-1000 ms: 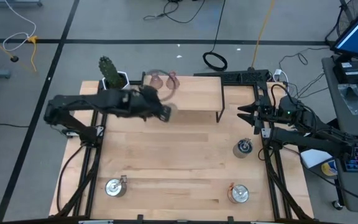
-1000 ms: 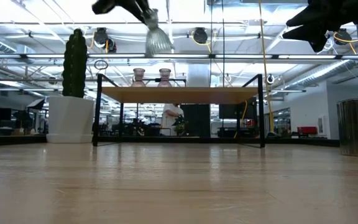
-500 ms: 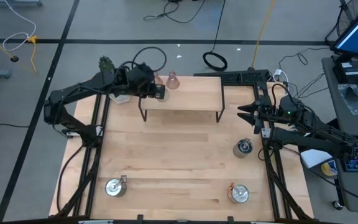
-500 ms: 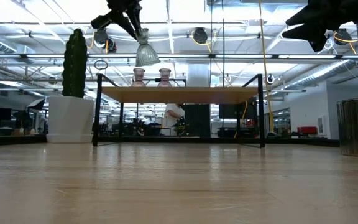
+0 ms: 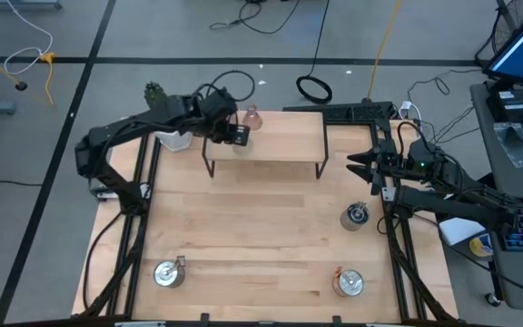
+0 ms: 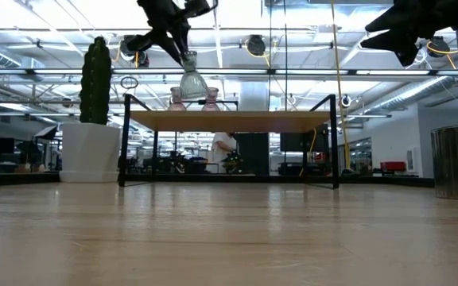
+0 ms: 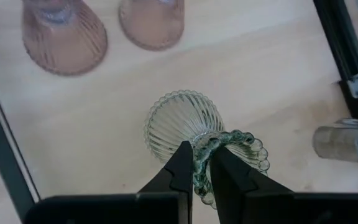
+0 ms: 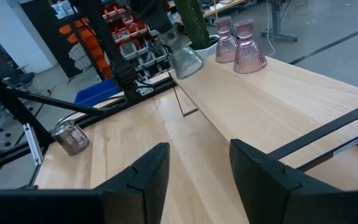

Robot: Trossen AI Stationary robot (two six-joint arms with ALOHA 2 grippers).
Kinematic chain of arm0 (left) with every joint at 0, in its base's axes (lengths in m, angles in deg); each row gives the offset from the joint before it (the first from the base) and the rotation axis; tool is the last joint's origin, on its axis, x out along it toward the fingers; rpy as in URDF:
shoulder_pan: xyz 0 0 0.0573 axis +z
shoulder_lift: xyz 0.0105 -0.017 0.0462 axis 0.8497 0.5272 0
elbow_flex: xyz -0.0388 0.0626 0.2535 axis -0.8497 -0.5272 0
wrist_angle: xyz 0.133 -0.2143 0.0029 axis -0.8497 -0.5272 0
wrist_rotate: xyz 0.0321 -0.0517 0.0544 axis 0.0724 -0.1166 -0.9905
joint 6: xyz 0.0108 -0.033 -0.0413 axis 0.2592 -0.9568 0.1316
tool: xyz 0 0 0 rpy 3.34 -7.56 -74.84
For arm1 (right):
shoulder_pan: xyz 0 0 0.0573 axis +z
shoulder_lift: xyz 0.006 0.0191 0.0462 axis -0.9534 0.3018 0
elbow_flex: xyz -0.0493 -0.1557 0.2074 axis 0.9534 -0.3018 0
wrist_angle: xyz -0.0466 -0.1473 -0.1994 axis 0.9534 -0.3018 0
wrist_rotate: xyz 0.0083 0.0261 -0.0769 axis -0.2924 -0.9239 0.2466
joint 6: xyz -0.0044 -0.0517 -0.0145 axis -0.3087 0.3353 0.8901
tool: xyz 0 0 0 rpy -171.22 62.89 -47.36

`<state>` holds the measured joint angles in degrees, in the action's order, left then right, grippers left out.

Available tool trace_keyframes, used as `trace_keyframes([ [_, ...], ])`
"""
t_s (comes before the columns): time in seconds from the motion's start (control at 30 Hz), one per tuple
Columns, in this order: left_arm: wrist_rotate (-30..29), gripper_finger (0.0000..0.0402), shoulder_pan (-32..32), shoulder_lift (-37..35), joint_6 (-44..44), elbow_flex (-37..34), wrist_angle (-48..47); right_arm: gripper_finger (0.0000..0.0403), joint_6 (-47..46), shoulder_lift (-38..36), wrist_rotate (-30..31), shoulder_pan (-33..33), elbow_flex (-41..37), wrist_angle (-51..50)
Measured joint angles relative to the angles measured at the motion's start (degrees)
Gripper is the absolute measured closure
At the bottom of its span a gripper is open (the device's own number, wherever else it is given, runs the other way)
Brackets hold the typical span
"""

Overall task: Pick & Place candle stick holders
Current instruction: Put the green candle holder on the shelf

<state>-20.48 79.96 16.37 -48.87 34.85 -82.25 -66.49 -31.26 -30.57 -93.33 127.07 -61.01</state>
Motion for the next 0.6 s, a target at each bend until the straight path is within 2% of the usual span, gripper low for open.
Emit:
trace_keyframes([
  [0.27,1.0,0.0370,3.0,6.7,3.7,9.7,-10.6,0.0243,-0.7,0.0,-0.1,0.0,0.0,0.0],
  [0.43,1.9,0.0370,3.0,9.9,5.3,13.2,-11.2,0.0243,-0.4,0.0,-0.1,0.0,0.0,0.0],
  [0.6,2.1,0.0370,3.9,11.8,5.2,13.8,-12.2,0.0243,0.1,0.0,-0.1,0.0,0.0,0.0],
])
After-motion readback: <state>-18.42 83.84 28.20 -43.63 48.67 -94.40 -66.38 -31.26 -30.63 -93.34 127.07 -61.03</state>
